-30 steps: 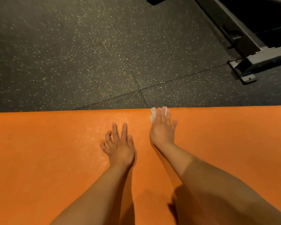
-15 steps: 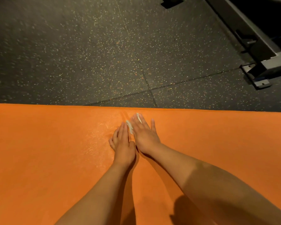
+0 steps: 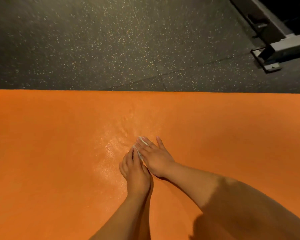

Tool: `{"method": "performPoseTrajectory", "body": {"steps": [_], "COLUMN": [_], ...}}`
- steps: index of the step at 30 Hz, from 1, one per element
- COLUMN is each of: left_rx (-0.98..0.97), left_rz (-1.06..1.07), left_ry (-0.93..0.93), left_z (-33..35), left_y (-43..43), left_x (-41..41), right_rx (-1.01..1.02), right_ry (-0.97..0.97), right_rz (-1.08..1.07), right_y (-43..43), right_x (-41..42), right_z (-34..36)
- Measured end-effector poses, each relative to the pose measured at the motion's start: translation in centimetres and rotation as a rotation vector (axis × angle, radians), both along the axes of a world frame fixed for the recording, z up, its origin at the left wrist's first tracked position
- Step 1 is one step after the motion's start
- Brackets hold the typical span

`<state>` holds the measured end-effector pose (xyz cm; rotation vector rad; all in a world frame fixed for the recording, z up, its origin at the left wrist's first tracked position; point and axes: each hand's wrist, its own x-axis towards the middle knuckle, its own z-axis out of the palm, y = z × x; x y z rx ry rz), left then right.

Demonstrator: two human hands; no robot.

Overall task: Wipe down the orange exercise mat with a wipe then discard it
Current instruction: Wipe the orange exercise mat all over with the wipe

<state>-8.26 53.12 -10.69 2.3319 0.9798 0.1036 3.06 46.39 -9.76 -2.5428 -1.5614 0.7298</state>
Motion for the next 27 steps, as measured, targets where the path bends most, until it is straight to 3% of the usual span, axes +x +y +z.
{"method": "performPoseTrajectory", "body": {"steps": [7, 13, 19, 24, 27], "left_rx": [-0.031, -0.064, -0.016, -0.072, -0.11], "left_rz": [-0.117, -0.23, -0.277, -0.255, -0.333], "left_ry": [0.114, 0.247, 0.373, 0.375, 0.37], "left_z": [1.8, 4.4, 6.3, 7.4, 7.3], "left_y": [-7.2, -11.5, -14.3, -16.8, -17.5], "left_x": [-3.5, -8.2, -12.4, -15.1, -17.0], "right_rx": [-0.076, -0.137, -0.253, -0.229, -0.274], "right_ry": [0.072, 0.175, 0.182, 0.229, 0.16], "right_rz": [-0.412, -0.221, -0.474, -0.196, -0.248], "right_y": [-7.9, -15.1, -19.0, -20.1, -22.5], "right_x": [-3.3, -9.7, -12.5, -17.1, -16.5], "right_z": [1.3, 3.6, 5.3, 7.0, 7.2]}}
